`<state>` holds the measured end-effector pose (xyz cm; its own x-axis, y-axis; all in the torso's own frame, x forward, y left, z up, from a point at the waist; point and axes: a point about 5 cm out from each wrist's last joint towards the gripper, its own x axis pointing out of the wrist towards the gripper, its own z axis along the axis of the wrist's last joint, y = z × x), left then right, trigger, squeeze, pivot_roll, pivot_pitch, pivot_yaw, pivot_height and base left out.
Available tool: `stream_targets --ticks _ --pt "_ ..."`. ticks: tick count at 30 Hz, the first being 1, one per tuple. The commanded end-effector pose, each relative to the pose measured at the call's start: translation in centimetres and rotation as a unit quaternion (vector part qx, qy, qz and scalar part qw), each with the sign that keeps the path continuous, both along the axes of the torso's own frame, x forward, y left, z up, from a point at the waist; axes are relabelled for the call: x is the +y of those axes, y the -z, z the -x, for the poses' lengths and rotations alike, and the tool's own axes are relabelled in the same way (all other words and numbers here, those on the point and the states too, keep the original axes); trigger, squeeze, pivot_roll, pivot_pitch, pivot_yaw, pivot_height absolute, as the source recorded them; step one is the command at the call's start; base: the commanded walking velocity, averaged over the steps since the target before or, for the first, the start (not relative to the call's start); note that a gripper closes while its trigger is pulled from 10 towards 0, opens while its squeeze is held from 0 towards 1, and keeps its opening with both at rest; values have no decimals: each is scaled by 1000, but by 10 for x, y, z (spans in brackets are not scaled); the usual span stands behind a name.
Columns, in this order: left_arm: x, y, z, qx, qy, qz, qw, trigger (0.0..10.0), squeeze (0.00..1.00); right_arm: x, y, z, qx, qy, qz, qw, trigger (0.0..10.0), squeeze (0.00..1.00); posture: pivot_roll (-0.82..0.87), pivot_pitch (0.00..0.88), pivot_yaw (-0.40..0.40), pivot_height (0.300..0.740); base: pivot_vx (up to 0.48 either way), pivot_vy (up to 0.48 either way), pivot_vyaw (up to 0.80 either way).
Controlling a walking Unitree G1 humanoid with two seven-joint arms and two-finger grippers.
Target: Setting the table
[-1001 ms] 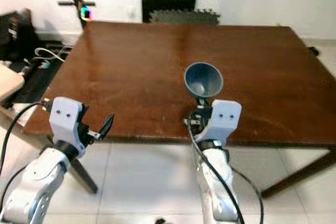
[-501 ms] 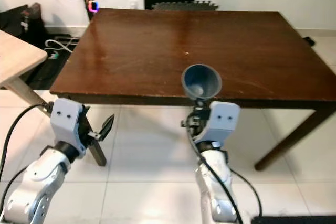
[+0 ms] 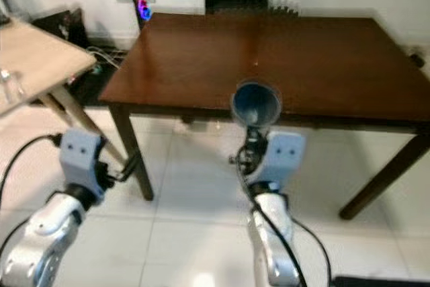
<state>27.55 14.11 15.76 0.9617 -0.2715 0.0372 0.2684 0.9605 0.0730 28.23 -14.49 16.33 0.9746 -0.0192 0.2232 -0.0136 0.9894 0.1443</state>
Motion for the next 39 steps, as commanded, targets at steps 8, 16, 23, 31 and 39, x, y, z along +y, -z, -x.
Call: stream_targets --ticks 8,16,23,31,39 --pt "0 5 1 13 0 -7 1000 10000 0 -1 1 3 3 3 -2 1000 10000 0 -14 56 82 740 0 0 0" --pt "0 5 1 13 0 -11 1000 10000 0 -1 3 2 9 4 5 1000 10000 0 -10 57 82 740 0 0 0" --pt "1 7 1 16 -3 -13 1000 10000 0 0 3 1 13 -6 -4 1000 10000 0 -10 58 80 740 0 0 686" --pt "0 8 1 17 -1 -13 1000 10000 0 -1 3 1 12 -7 -5 1000 10000 0 -13 52 79 740 0 0 800" --pt "0 8 0 17 -1 -15 1000 10000 0 0 3 0 12 -8 -7 1000 10000 0 -12 50 80 740 0 0 800"
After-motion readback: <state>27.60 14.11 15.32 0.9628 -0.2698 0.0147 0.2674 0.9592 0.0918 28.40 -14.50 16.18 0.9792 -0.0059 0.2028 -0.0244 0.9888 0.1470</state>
